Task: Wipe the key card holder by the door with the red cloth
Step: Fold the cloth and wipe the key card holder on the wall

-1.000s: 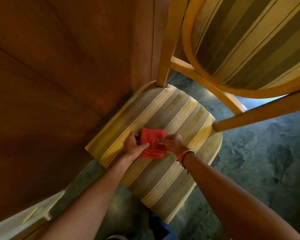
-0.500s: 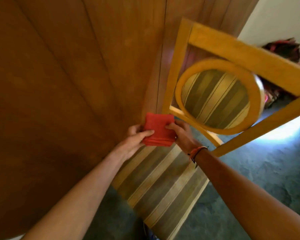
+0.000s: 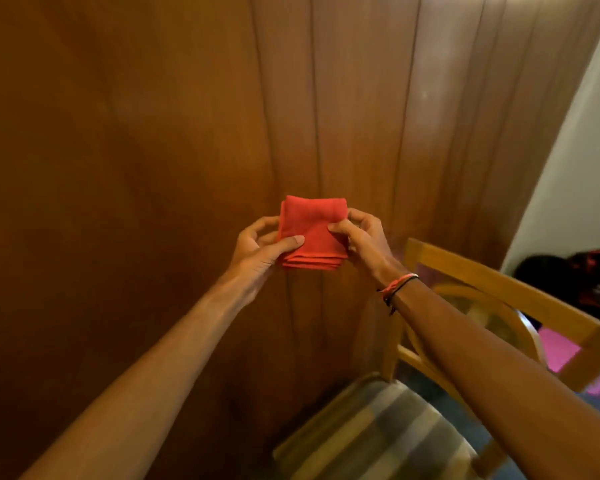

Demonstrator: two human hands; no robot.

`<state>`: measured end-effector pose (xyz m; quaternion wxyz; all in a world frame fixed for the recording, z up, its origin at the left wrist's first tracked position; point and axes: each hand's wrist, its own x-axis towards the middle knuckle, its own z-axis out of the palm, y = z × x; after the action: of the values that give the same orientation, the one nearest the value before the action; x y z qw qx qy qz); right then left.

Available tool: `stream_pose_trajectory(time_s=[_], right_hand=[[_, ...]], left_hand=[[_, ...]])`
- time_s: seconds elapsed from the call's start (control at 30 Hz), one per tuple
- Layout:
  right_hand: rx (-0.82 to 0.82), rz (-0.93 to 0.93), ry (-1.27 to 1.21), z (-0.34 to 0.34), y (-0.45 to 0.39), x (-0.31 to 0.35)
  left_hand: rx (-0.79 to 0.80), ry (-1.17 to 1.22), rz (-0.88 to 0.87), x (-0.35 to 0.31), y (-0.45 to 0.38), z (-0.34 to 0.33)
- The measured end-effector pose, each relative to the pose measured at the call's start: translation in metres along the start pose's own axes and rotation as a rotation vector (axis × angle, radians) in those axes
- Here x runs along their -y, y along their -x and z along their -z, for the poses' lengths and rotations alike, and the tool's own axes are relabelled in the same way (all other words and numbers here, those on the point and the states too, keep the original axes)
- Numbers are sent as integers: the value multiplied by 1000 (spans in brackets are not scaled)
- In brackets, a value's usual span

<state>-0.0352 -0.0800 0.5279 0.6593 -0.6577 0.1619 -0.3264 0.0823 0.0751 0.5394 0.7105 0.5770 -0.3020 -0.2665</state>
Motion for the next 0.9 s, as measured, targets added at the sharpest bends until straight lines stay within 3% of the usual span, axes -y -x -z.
stream_pose_trajectory(time_s=[0.37, 0.6, 0.9], right_hand=[[319, 263, -145, -194, 9, 140], [500, 383, -2, -305, 43, 168], [678, 419, 17, -427, 109, 197]], left_hand=[[-255, -133, -390, -170, 88, 129], [-523, -337, -583, -214, 173, 214], [-991, -610, -774, -240, 257, 282]])
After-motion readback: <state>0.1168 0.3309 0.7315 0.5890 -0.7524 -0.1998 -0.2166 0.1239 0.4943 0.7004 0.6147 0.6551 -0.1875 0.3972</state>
